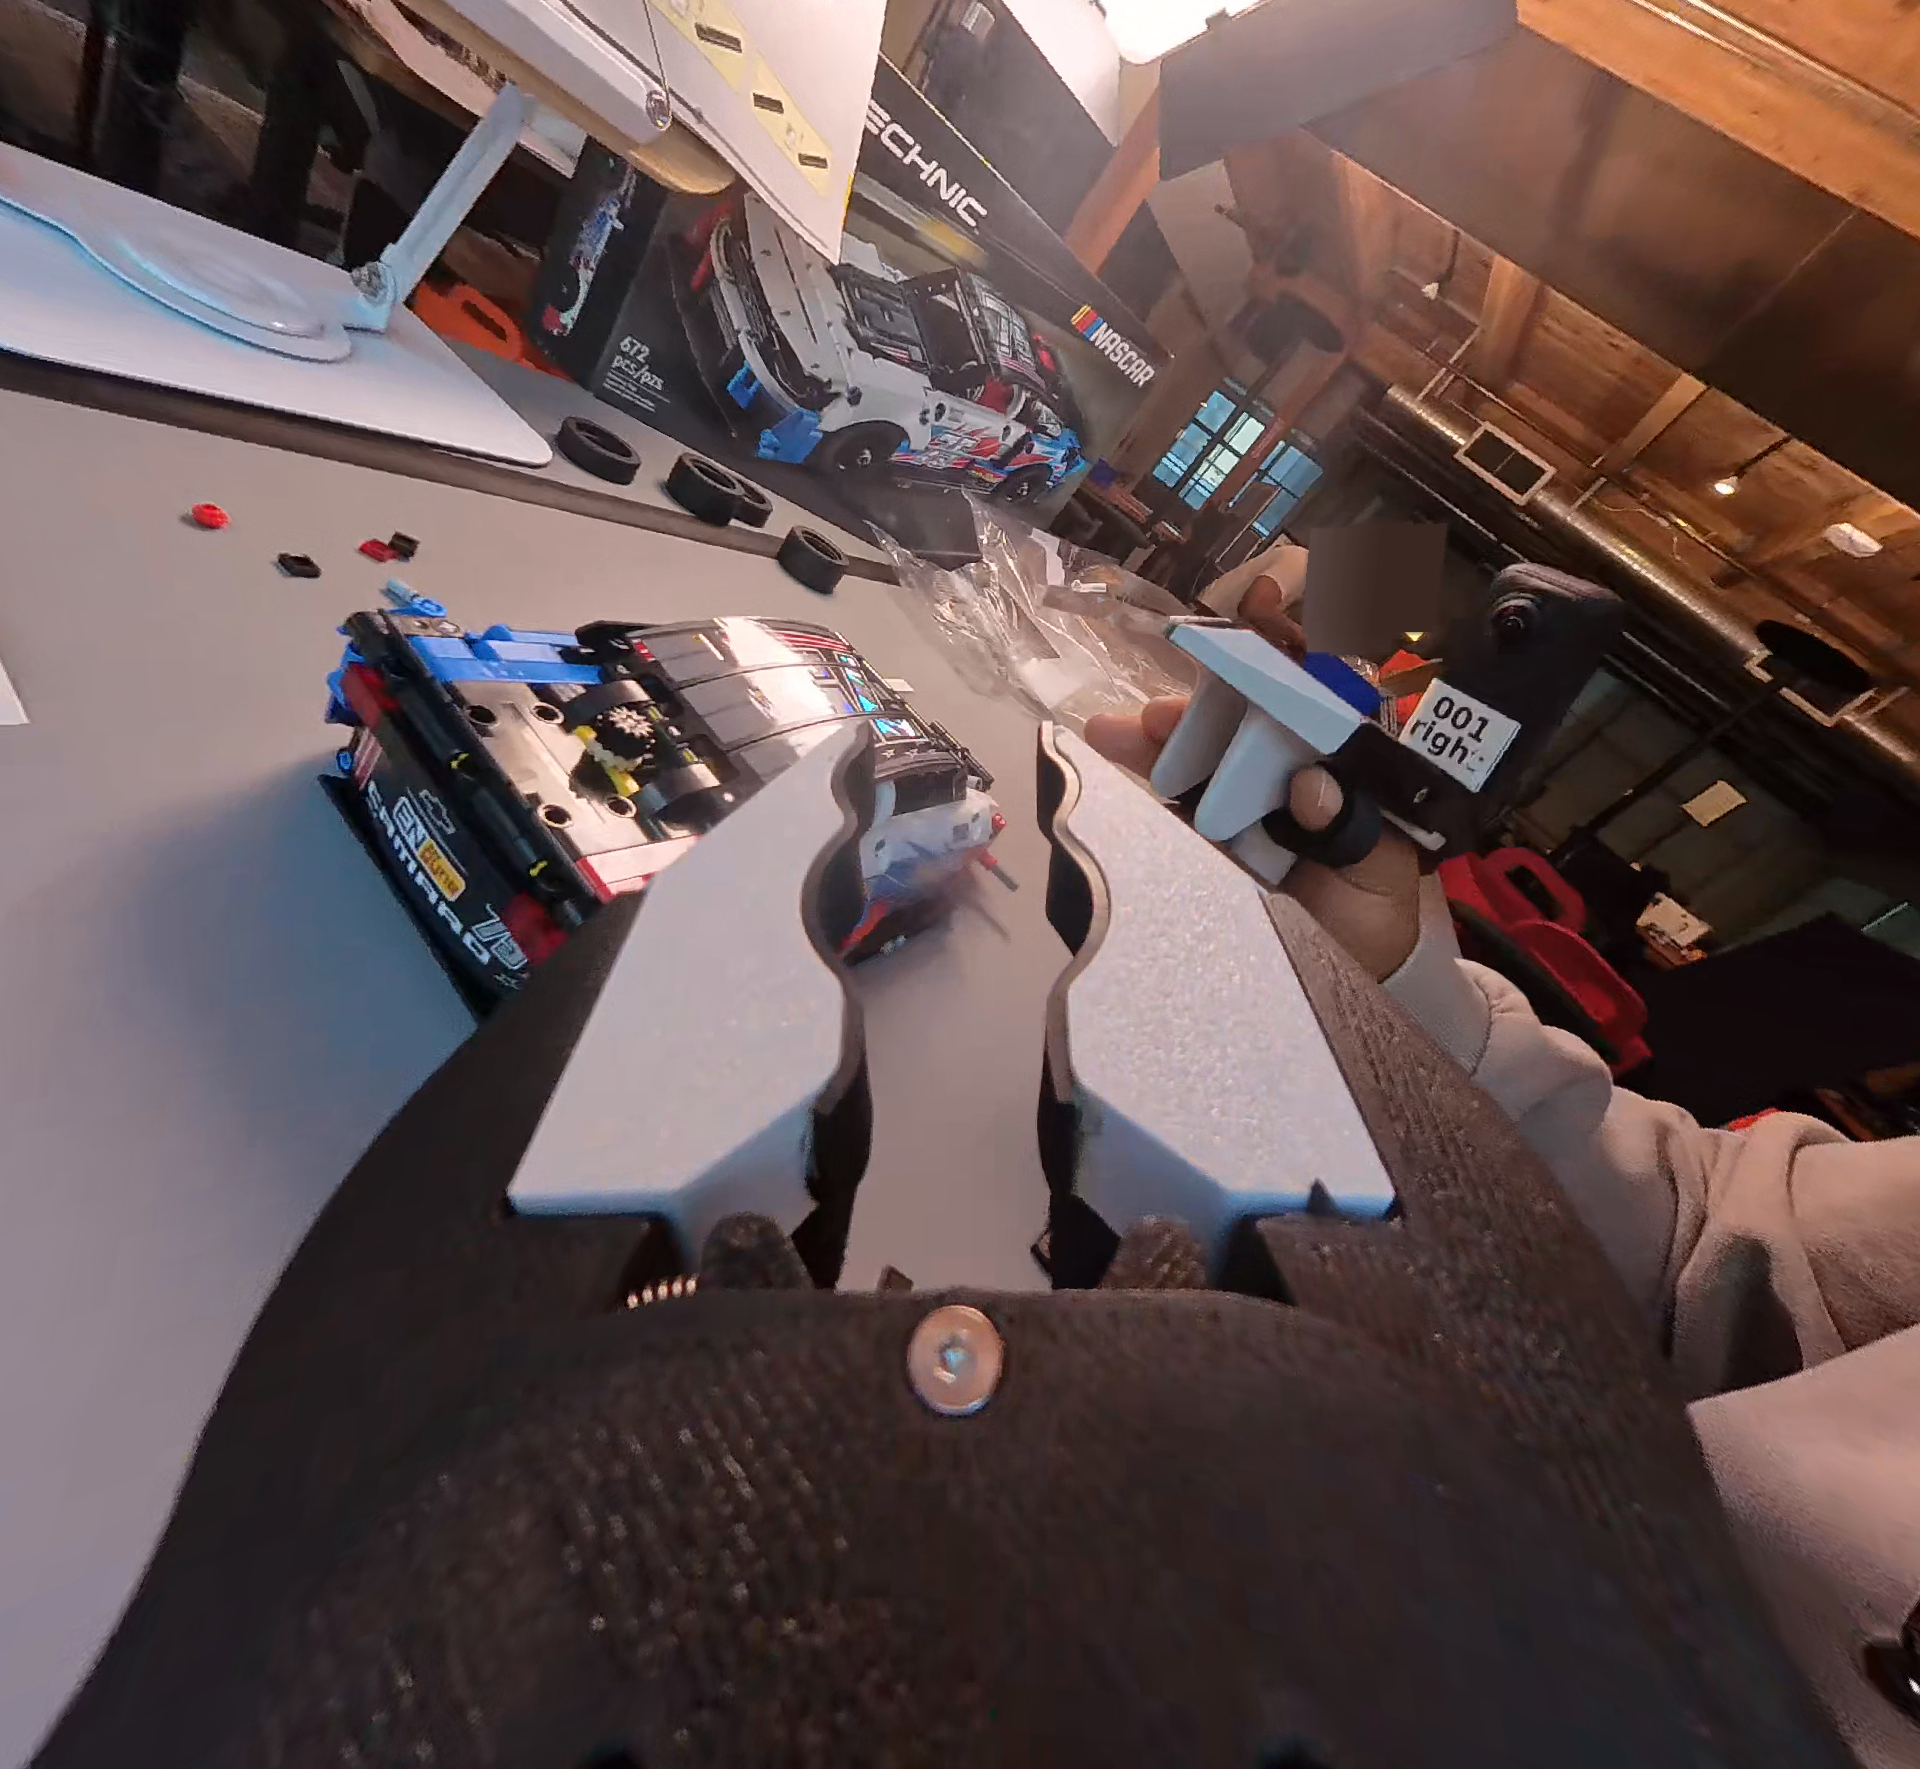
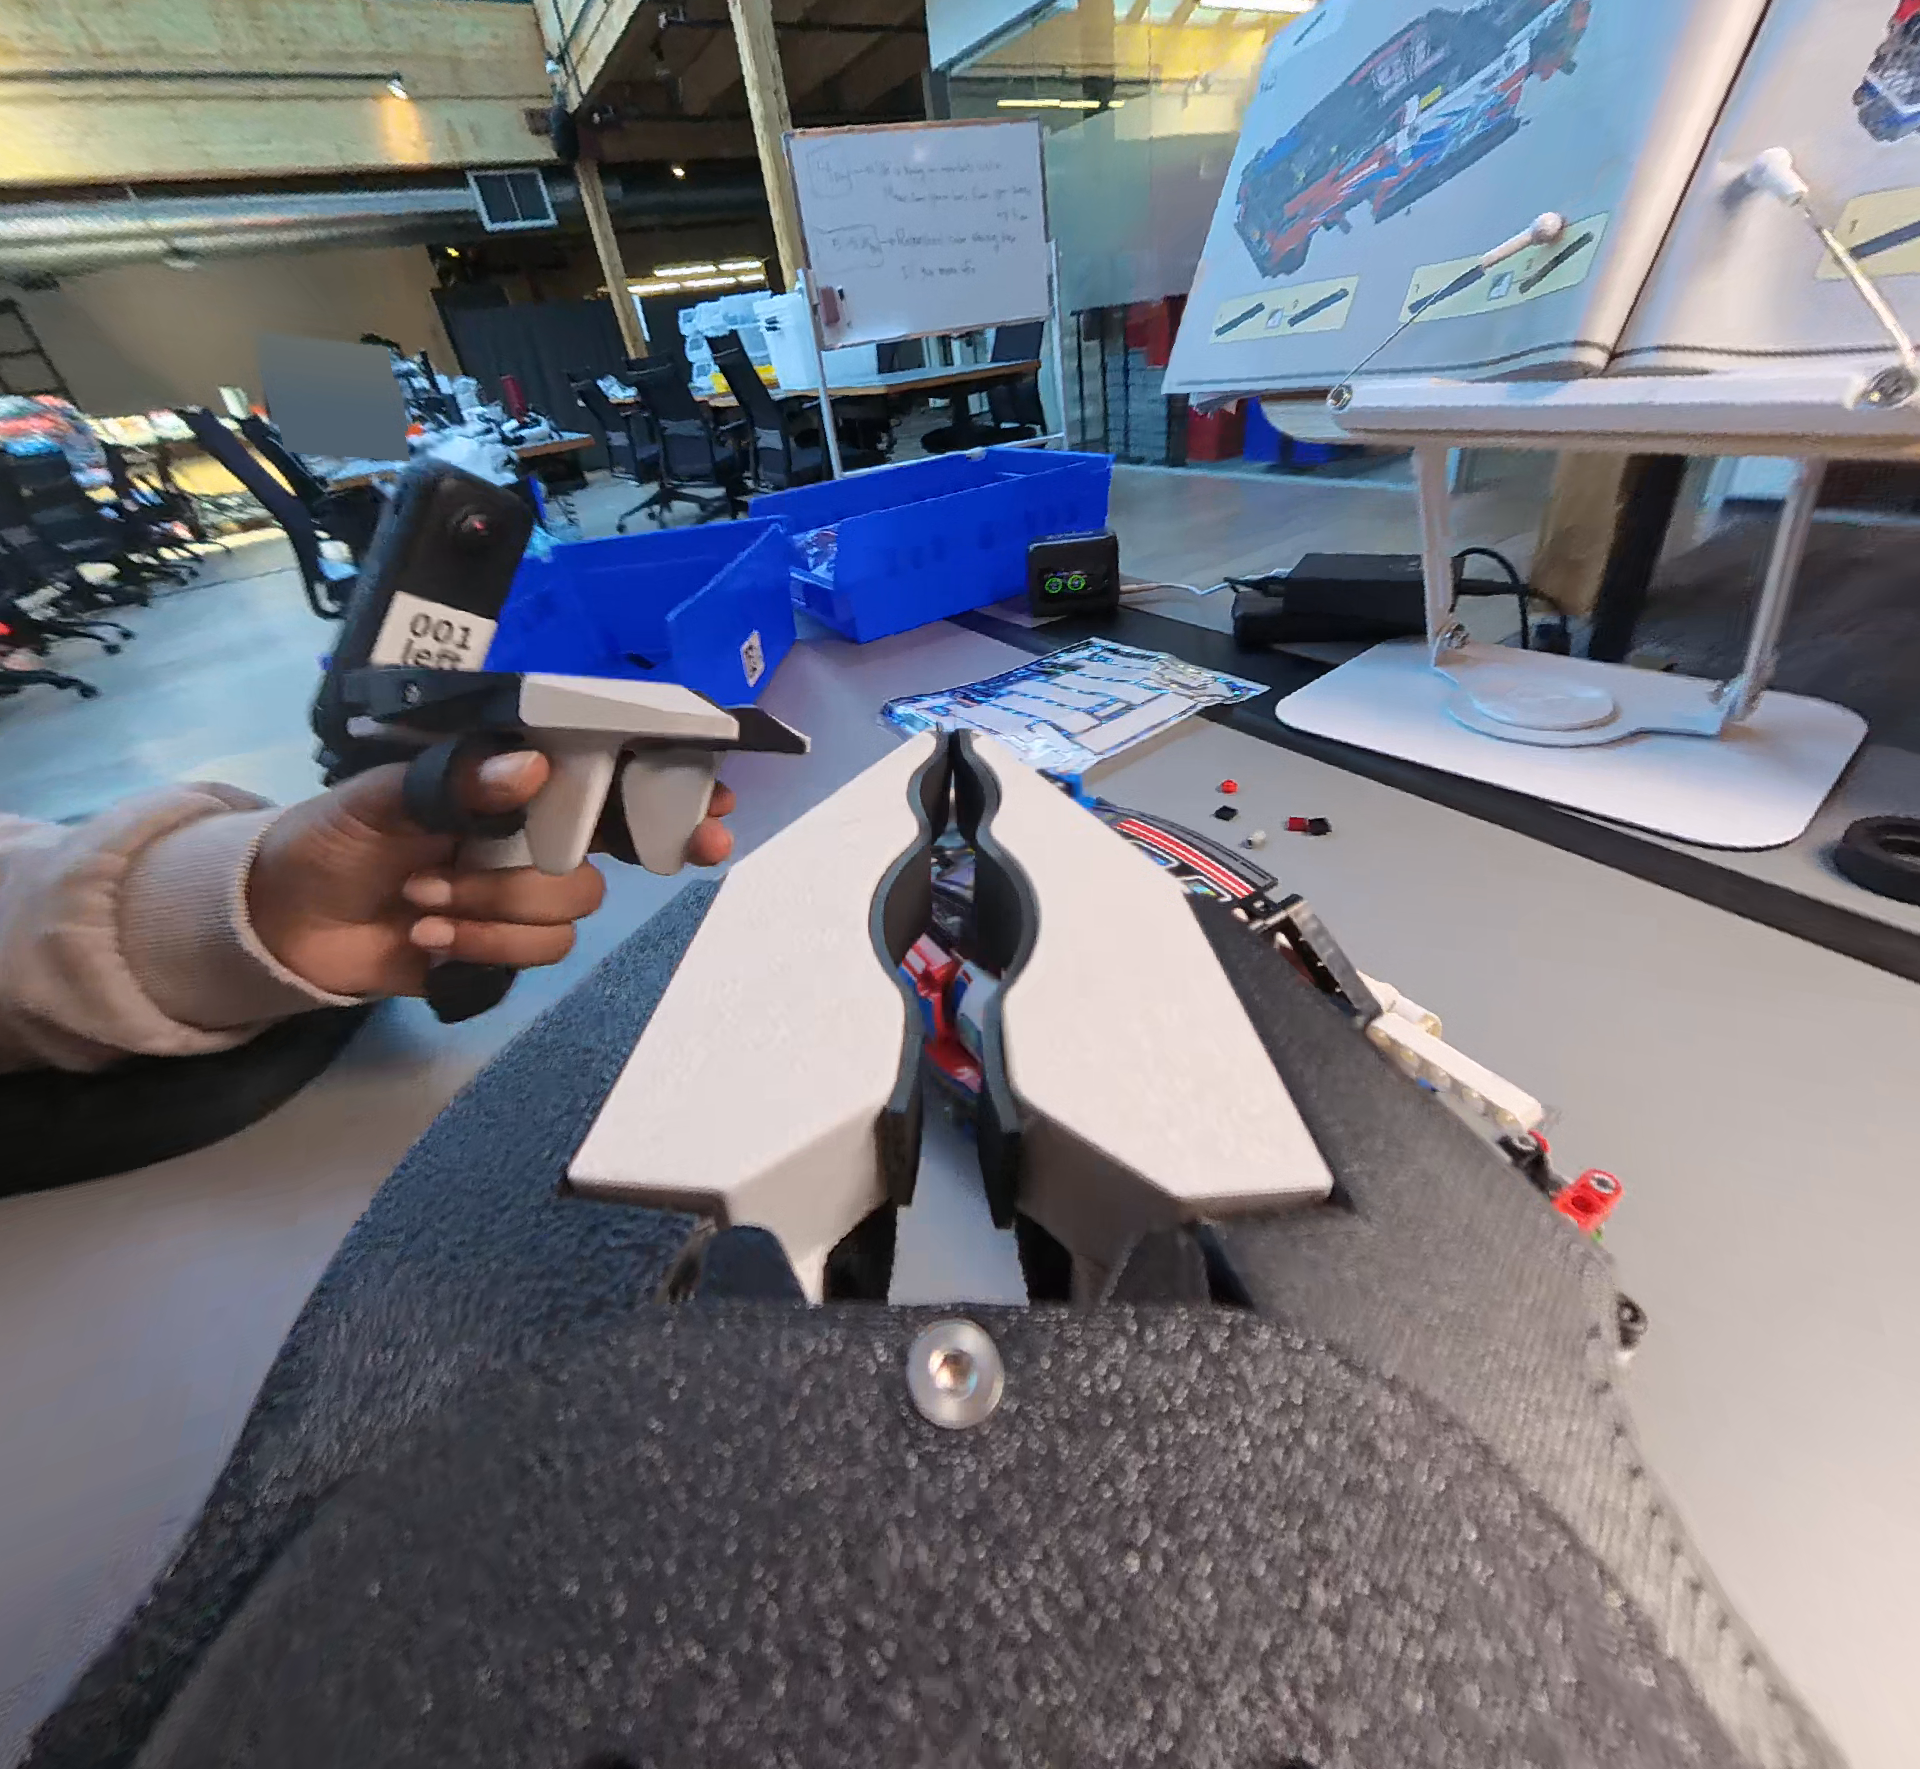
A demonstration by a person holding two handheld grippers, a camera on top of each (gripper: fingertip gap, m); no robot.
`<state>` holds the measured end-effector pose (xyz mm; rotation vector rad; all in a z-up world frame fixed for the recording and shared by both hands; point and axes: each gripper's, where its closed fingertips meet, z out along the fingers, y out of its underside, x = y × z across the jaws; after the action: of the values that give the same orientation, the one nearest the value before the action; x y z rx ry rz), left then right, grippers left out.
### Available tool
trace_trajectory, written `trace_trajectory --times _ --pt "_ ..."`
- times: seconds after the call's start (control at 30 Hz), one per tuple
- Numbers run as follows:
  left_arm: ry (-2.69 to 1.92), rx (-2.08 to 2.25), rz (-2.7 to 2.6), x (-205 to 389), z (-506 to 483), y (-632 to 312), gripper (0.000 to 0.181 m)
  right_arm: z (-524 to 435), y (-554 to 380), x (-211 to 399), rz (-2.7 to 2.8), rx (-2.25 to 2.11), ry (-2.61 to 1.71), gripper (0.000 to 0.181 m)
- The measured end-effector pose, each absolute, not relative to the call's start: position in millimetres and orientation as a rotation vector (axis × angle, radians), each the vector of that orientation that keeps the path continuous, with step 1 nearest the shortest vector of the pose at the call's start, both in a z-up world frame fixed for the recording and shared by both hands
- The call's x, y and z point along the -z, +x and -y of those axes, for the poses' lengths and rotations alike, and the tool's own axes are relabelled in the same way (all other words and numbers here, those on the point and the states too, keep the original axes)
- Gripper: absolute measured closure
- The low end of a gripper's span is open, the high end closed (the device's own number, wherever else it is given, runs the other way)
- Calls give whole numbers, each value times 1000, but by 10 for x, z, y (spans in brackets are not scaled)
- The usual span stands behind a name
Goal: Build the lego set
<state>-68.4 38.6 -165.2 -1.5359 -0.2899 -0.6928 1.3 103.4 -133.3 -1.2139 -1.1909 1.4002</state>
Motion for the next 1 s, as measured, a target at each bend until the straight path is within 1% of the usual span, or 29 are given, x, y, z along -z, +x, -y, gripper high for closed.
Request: trace_trajectory --times 0.2,0.5,0.67,0.8,1.0 --pt "-1530 719 294 1675 -426 -621 156 -1035 51 1570 1232 -1350 -1142 181" --pt "-1557 506 180 1708 -525 -604 156 -1268 267 1455 1123 -1373 -1158 181" --pt "-1527 268 5 1559 -430 -492 160 -1109 262 1350 1134 -1290 -1101 181" --pt "-1507 216 -23 1499 -407 -472 168 -1037 235 1335 1120 -1202 -1103 181" --pt "-1487 269 60 1437 -498 -468 171 -1048 198 1424 1175 -962 -1069 181"
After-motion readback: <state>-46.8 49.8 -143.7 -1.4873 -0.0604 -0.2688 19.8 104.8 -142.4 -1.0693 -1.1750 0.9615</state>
